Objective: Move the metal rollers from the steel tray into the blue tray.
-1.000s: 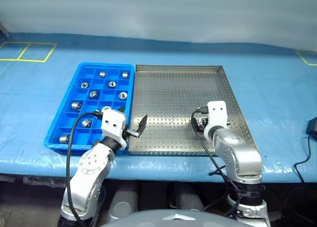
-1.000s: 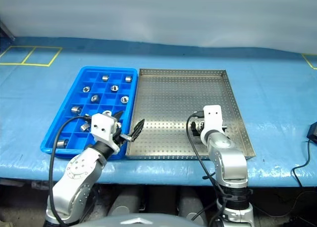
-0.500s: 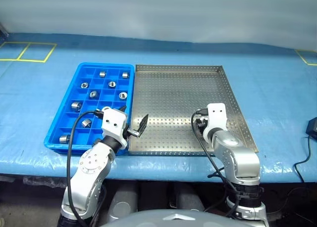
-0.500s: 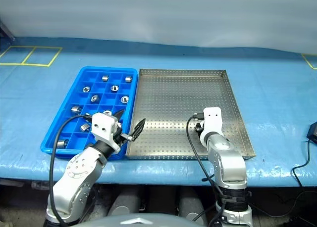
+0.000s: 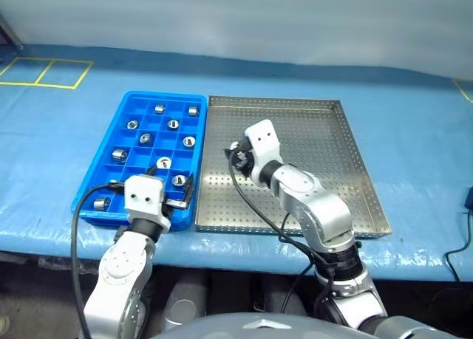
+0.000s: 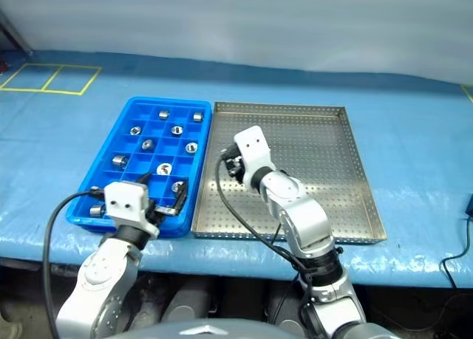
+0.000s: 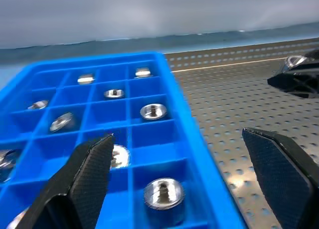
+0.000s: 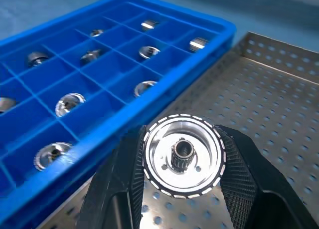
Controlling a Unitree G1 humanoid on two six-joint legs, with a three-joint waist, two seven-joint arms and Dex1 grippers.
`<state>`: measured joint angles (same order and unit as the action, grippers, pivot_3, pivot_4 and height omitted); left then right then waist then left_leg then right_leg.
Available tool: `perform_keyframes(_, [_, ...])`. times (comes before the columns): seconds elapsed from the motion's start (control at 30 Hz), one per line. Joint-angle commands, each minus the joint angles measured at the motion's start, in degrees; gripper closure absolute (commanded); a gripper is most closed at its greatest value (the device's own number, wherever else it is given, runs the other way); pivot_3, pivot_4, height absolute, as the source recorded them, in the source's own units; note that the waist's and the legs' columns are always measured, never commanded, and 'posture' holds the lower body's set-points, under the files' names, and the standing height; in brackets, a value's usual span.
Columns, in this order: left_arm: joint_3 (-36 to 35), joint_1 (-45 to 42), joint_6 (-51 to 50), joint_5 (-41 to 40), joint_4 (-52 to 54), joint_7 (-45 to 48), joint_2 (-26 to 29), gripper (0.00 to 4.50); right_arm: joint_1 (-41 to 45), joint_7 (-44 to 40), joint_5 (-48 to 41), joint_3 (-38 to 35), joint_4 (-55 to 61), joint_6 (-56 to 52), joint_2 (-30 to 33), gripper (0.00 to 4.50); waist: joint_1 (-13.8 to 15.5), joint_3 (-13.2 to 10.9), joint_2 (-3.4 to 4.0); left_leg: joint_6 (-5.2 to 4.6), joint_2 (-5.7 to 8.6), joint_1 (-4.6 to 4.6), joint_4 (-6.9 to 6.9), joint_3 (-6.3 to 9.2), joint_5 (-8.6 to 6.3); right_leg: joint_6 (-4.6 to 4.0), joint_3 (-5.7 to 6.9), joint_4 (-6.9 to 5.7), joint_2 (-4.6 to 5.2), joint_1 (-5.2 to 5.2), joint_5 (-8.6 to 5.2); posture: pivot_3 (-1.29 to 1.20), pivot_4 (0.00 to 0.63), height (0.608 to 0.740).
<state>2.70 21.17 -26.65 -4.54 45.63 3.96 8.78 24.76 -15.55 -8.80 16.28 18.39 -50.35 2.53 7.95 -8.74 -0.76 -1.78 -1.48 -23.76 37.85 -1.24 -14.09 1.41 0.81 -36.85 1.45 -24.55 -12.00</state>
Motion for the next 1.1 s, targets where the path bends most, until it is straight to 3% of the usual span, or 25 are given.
perform_keyframes(0.03, [-1.36,4.44,2.81,1.57,5.25,-2.17,-1.35,0.00,2.48,-3.18,-1.46,2.71,-2.82,3.76,-2.02,2.77,1.24,-0.02,0.00,0.01,0.00,0.00,0.00,-0.02,-0.01,-0.02,-0.01,0.01,0.01,0.00,-0.01,0.54,0.150,0.740])
perform_keyframes(0.33, [-2.30,13.71,7.30,2.79,6.43,-4.90,-5.26,0.00,1.78,-6.92,-1.65,7.95,-10.46,7.26,-5.67,2.77,9.64,-0.03,0.01,0.10,-0.04,-0.04,0.03,-0.07,-0.06,-0.07,0.07,0.07,0.03,-0.13,-0.07,0.63,0.150,0.740])
perform_keyframes(0.67, [-0.08,11.97,6.95,3.64,5.08,-4.41,-5.09,0.00,-1.65,-6.08,-1.43,7.77,-11.39,5.59,-5.35,2.77,19.25,0.16,-0.22,0.24,-0.11,-0.67,0.11,-0.17,-0.15,0.05,0.27,0.03,-0.03,-0.94,-0.01,0.60,0.150,0.740])
perform_keyframes(0.93, [0.99,8.69,5.69,3.12,3.72,-2.74,-4.22,0.00,-4.17,-4.93,-1.32,5.54,-6.78,2.74,-2.55,0.14,21.38,0.29,-0.30,0.46,-0.08,-0.75,0.13,-0.27,-0.31,0.02,0.67,0.05,-0.05,-0.92,-0.03,0.53,0.150,0.740])
perform_keyframes(1.1, [0.83,6.43,4.71,2.35,3.84,-0.65,-2.92,0.00,-5.28,-5.33,-3.48,1.96,0.80,-0.55,-0.10,0.03,21.61,0.30,-0.27,0.53,-0.05,-0.91,0.14,-0.14,-0.34,-0.04,0.85,0.03,-0.13,-0.88,-0.07,0.47,0.150,0.740])
